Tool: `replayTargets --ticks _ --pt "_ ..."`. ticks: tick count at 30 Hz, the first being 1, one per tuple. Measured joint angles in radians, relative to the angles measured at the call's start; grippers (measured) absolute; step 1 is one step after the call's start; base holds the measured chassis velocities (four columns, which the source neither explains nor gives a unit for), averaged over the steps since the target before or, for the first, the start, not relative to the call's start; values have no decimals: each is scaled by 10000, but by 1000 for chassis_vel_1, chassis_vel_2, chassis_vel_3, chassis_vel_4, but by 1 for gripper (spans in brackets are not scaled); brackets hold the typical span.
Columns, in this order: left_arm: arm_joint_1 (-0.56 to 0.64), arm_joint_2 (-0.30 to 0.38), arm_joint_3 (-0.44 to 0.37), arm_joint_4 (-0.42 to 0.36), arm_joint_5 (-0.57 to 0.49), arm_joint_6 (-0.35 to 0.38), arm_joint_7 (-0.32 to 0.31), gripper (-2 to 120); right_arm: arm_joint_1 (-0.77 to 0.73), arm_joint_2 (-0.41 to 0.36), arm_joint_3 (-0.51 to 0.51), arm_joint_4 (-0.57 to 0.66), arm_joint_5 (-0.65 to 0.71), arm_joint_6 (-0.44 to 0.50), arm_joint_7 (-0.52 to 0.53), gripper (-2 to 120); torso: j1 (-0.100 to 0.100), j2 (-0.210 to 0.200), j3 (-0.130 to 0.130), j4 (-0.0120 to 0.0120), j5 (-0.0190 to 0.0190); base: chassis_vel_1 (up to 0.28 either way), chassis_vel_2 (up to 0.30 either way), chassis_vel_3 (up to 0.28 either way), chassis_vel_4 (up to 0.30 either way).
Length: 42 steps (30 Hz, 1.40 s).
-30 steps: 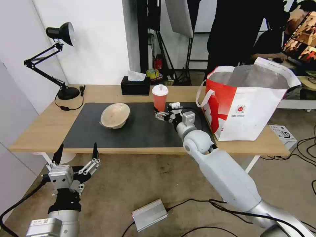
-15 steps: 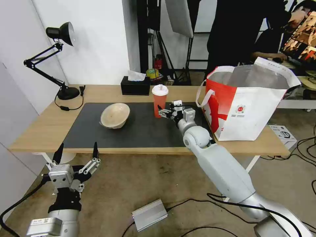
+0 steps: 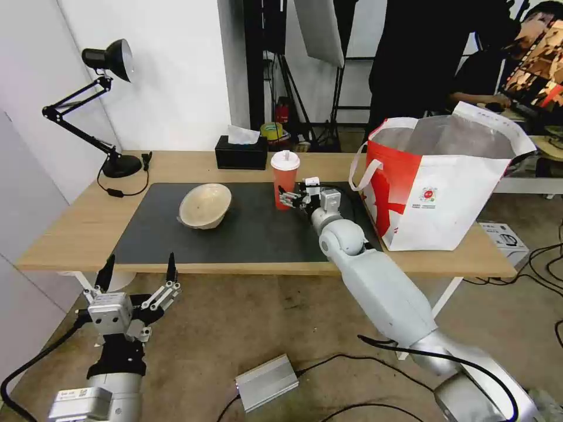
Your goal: Pick up the trash from the table and place it into the takeout bag.
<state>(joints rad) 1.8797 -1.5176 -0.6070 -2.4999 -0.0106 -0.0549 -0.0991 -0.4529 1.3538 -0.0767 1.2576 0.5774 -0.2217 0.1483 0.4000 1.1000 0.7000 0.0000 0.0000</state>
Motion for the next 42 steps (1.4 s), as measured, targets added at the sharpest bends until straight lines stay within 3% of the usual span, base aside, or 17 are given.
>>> replayTargets --ticks 38,42 --pt "17 -26 -26 0 52 -25 5 100 1201 1541 782 -2590 -348 209 -468 100 0 -1 0 0 0 0 0 0 0" --pt "-4 -18 -20 0 49 -26 6 100 1240 1639 866 -2721 -305 312 -473 96 0 0 0 1 0 0 0 0 0"
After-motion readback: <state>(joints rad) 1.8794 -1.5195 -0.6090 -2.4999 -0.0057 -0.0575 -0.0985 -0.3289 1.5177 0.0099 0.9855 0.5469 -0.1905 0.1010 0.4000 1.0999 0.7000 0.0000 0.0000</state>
